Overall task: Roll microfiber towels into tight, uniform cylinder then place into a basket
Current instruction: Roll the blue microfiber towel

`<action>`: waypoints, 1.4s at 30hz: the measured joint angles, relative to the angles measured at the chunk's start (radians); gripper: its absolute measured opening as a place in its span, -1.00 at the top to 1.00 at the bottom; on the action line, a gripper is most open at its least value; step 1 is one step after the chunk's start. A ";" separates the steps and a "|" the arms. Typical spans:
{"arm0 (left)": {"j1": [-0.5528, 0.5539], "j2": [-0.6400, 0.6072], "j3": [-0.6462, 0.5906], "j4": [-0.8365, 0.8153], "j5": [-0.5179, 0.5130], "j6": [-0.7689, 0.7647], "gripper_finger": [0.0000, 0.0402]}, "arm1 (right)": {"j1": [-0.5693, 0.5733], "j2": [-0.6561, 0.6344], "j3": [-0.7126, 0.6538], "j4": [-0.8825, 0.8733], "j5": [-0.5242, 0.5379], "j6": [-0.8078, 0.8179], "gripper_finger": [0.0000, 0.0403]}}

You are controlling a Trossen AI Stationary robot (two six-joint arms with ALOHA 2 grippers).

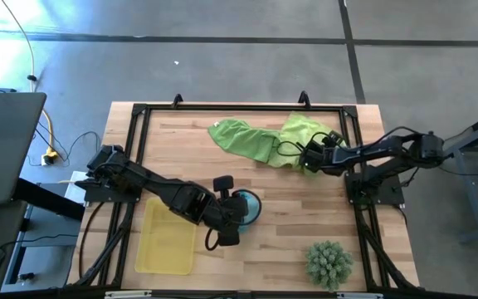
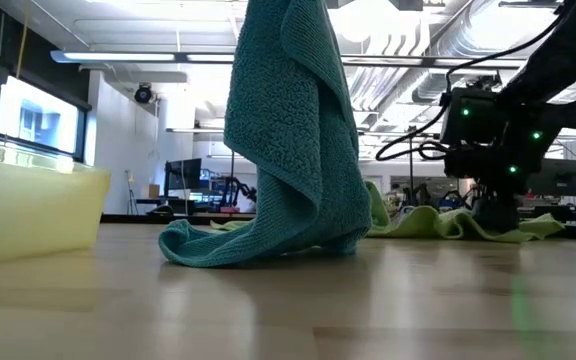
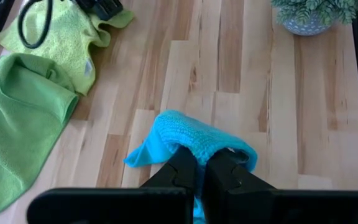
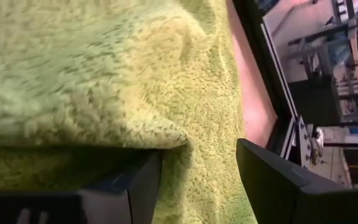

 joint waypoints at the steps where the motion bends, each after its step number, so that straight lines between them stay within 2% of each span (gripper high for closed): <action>1: 0.000 0.000 0.000 0.000 0.000 0.000 1.00 | -0.004 0.000 0.011 -0.001 0.000 0.001 0.01; 6: 0.007 0.000 0.000 0.000 0.000 0.007 1.00 | -0.011 -0.001 0.121 -0.012 0.038 -0.005 0.01; 8: 0.010 0.000 0.000 0.000 0.000 0.008 1.00 | -0.010 -0.001 0.182 -0.010 0.015 0.002 0.01; 10: 0.012 0.000 0.000 0.000 0.000 0.008 1.00 | -0.008 -0.002 0.241 -0.009 -0.080 0.042 0.01; 12: 0.012 0.000 0.000 0.000 0.000 0.004 1.00 | -0.008 -0.002 0.294 -0.001 -0.221 0.075 0.01; 16: 0.012 0.000 0.000 -0.002 0.012 0.001 1.00 | -0.008 -0.002 0.335 0.094 -0.468 0.080 0.01; 20: 0.012 0.000 0.000 -0.002 0.043 0.001 1.00 | -0.007 -0.002 0.329 0.225 -0.586 0.076 0.01; 27: 0.012 0.000 0.000 -0.002 0.050 0.001 1.00 | -0.007 0.016 0.289 0.412 -0.592 0.071 0.01; 34: 0.012 0.000 0.000 -0.001 0.050 0.001 1.00 | -0.009 0.210 0.292 0.505 -0.582 0.059 0.01; 38: 0.012 0.000 0.000 0.000 0.050 0.000 1.00 | -0.030 0.322 0.335 0.507 -0.559 0.016 0.01; 42: 0.011 0.000 0.000 0.000 0.052 0.000 1.00 | -0.061 0.395 0.373 0.406 -0.535 -0.012 0.01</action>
